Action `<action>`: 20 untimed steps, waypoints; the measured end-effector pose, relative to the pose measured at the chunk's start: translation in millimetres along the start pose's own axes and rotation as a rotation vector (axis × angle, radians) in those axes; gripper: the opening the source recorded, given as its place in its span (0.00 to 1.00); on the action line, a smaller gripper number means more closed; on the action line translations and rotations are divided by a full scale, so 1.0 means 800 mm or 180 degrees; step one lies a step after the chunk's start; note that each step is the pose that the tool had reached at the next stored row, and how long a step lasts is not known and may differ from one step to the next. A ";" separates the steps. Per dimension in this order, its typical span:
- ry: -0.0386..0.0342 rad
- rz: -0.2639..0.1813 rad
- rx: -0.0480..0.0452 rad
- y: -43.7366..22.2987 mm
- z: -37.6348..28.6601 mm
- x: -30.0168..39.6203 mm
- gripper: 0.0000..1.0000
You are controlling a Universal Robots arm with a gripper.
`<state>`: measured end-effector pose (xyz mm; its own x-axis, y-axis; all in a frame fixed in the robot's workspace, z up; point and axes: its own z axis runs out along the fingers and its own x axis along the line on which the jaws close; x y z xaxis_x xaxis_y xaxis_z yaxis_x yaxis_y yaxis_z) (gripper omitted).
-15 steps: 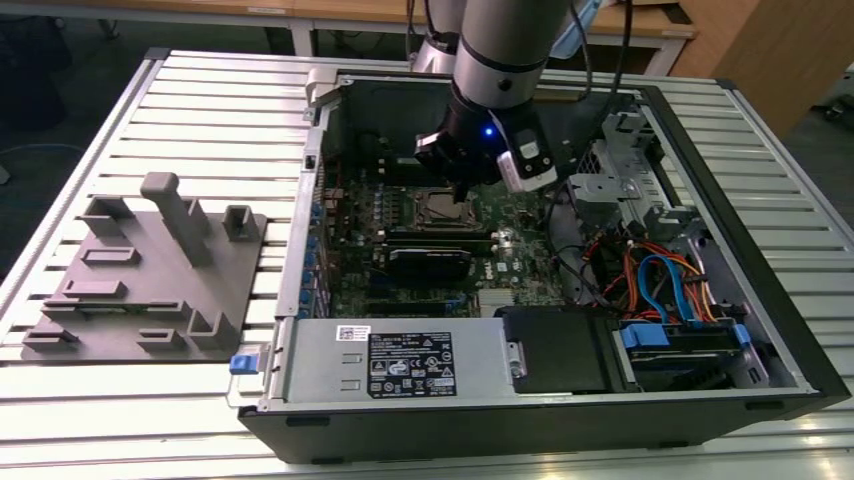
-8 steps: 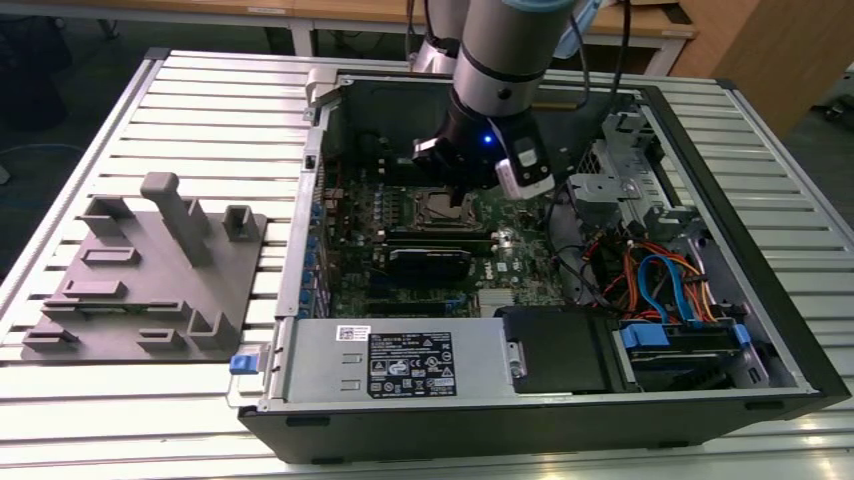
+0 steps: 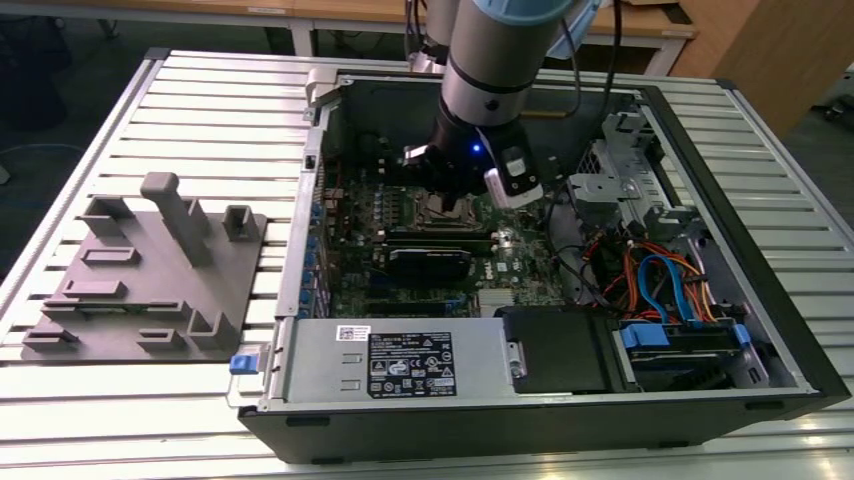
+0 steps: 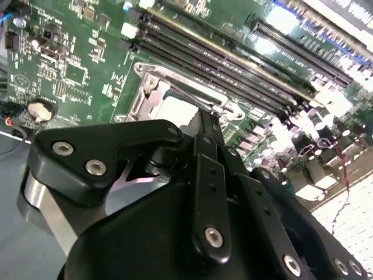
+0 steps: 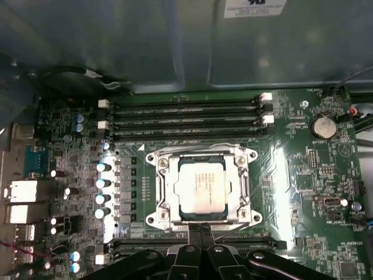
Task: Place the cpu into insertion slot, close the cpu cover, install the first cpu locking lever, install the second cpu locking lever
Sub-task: 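Install the second cpu locking lever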
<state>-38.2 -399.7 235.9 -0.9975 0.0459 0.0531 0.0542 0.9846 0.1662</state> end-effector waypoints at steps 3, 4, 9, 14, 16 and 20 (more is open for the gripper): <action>0.0002 0.0001 -0.0009 -0.0038 0.0005 0.0020 0.10; 0.0003 0.0001 -0.0012 -0.0044 0.0013 0.0036 0.10; 0.0016 0.0001 -0.0023 -0.0106 0.0076 0.0159 0.10; 0.0024 0.0002 -0.0047 -0.0187 0.0091 0.0186 0.10; 0.0028 0.0002 -0.0060 -0.0192 0.0104 0.0214 0.10; 0.0034 0.0002 -0.0075 -0.0208 0.0137 0.0284 0.10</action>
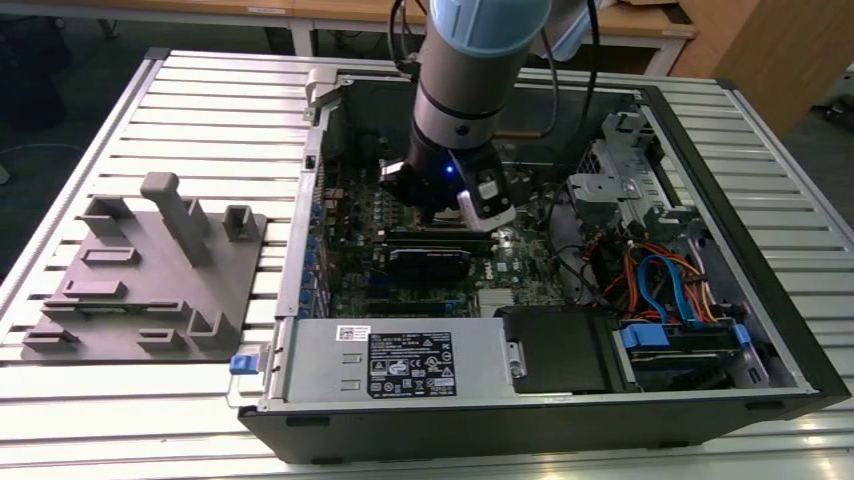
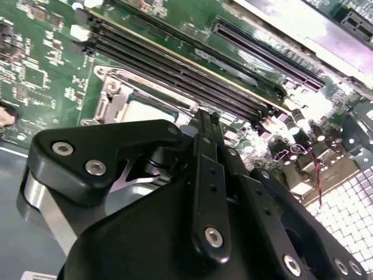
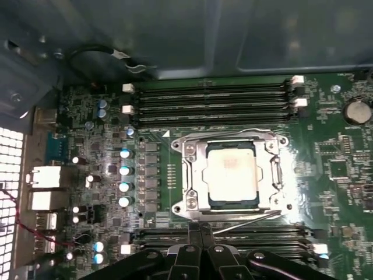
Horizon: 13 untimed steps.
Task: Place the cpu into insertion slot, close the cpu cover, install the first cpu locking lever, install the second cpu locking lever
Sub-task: 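Install the second cpu locking lever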
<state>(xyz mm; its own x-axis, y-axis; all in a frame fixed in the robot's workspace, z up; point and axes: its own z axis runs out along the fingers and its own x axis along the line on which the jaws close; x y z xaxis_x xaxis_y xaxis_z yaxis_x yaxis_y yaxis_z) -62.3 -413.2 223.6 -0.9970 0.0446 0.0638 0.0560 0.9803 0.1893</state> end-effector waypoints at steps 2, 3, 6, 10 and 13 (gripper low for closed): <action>0.0003 0.0000 -0.0009 -0.0010 0.0013 0.0035 0.10; 0.0004 0.0000 -0.0014 -0.0015 0.0021 0.0049 0.10; 0.0007 0.0000 -0.0030 -0.0028 0.0047 0.0075 0.10; 0.0009 -0.0002 -0.0061 -0.0039 0.0081 0.0093 0.10; 0.0010 -0.0003 -0.0078 -0.0051 0.0112 0.0100 0.10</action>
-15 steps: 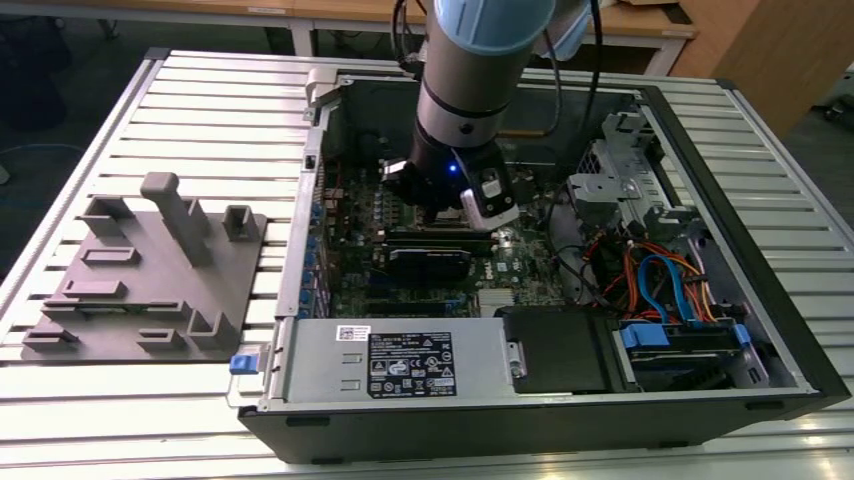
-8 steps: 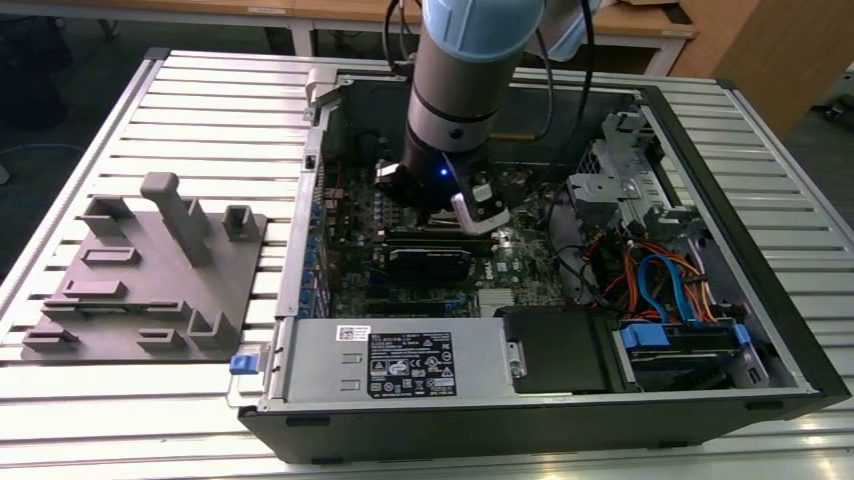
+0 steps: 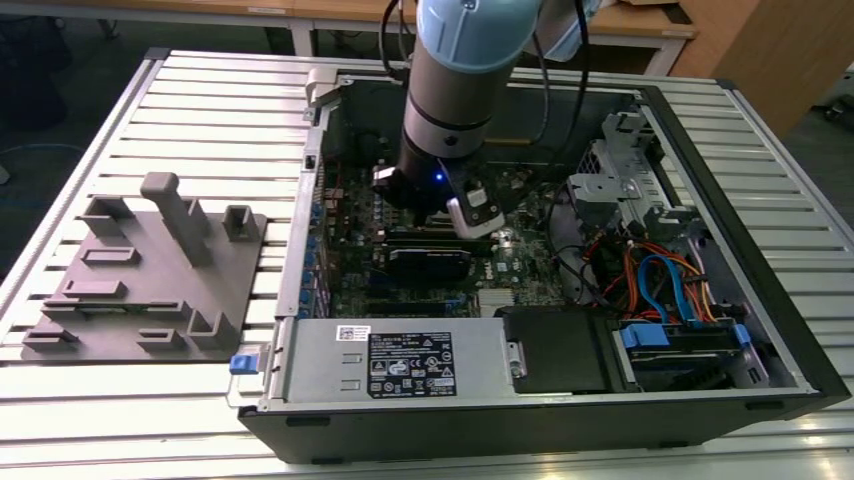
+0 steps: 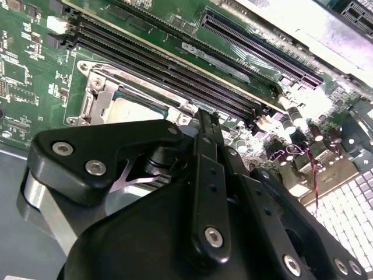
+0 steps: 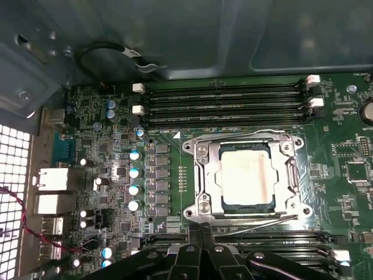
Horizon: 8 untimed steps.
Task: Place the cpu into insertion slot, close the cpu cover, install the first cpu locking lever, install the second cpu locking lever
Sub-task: 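Install the second cpu locking lever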
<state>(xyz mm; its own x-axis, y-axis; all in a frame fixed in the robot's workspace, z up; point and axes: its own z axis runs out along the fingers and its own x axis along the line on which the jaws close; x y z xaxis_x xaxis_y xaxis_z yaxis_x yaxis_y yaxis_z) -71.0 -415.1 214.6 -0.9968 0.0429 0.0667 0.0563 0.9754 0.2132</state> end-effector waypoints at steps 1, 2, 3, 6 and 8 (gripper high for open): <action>0.0000 0.0000 -0.0005 -0.0004 0.0013 0.0002 0.10; 0.0001 0.0000 -0.0009 -0.0008 0.0030 0.0004 0.10; 0.0001 0.0000 -0.0014 -0.0012 0.0046 0.0004 0.10; 0.0001 0.0001 -0.0027 -0.0024 0.0101 0.0003 0.10; -0.0002 0.0014 -0.0034 -0.0030 0.0130 0.0003 0.10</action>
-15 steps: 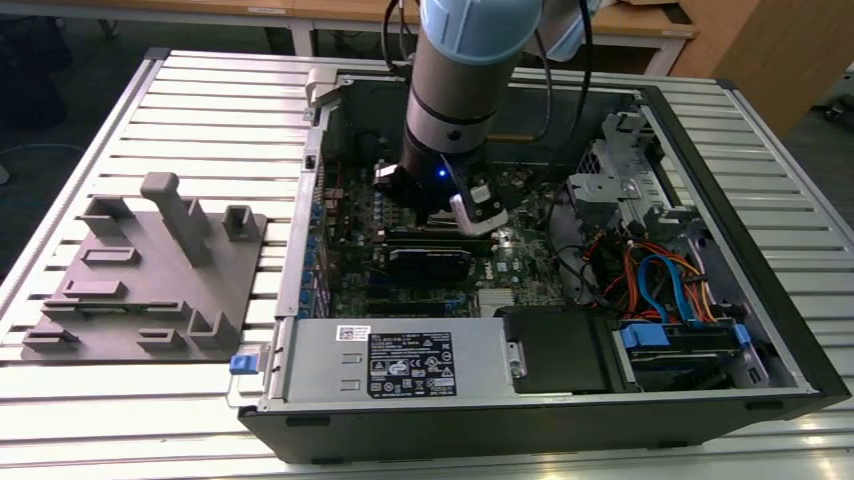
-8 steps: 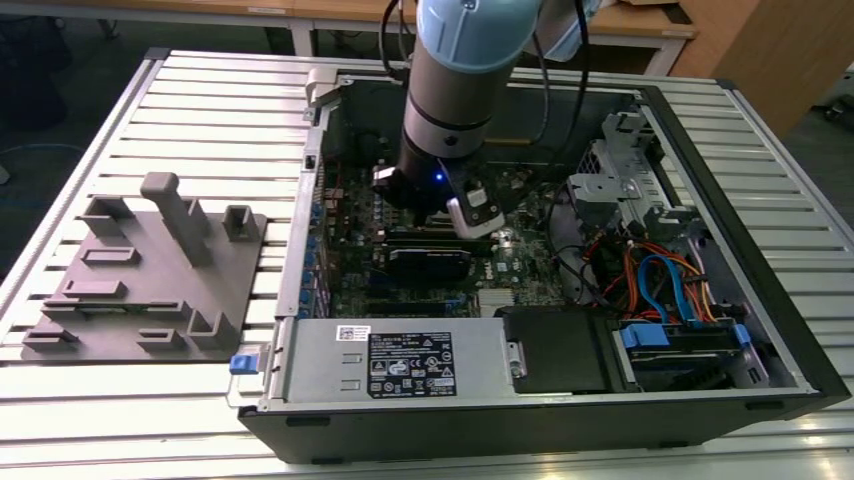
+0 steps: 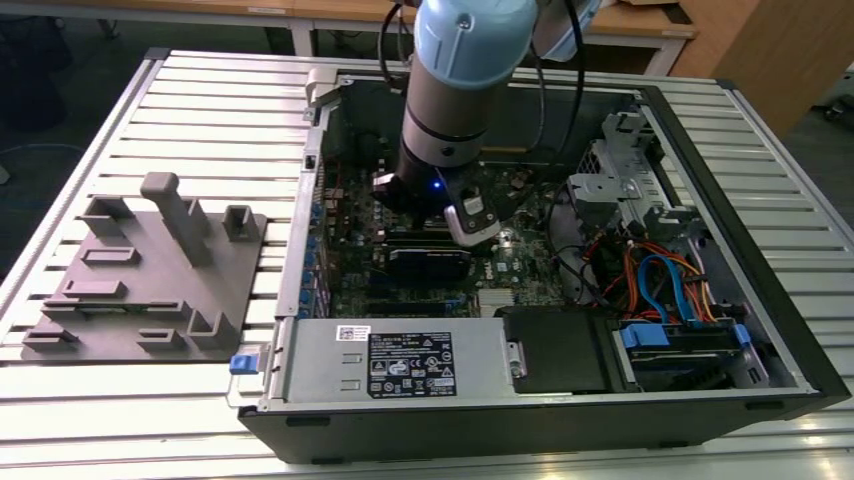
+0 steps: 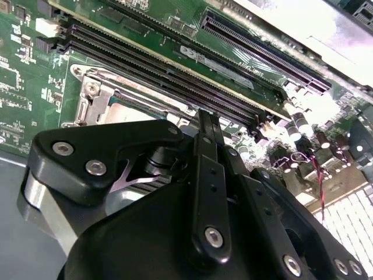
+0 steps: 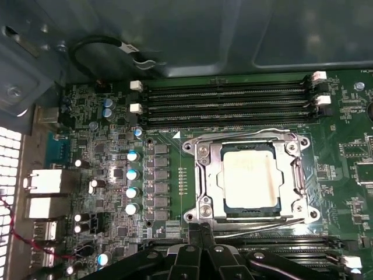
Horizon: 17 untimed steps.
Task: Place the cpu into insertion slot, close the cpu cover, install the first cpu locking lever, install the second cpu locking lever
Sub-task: 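Install the second cpu locking lever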
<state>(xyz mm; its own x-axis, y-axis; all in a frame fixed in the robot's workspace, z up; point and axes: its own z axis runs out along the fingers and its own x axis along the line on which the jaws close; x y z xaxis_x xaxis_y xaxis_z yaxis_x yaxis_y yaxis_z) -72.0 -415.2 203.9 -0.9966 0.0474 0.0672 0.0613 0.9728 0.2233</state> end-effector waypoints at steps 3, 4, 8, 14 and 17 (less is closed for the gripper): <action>-0.0008 0.0038 -0.0006 -0.0008 0.0025 0.0013 0.10; -0.0013 0.0057 -0.0008 -0.0009 0.0033 0.0015 0.10; -0.0028 0.0124 -0.0015 -0.0015 0.0057 0.0025 0.10; -0.0027 0.0138 -0.0080 -0.0029 0.0081 0.0024 0.10; -0.0025 0.0137 -0.0108 -0.0038 0.0119 0.0022 0.10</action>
<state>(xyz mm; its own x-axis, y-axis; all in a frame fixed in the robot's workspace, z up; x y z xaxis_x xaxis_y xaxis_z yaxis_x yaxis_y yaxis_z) -74.4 -415.9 194.1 -0.9934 0.0910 0.0700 0.1059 0.9616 0.2532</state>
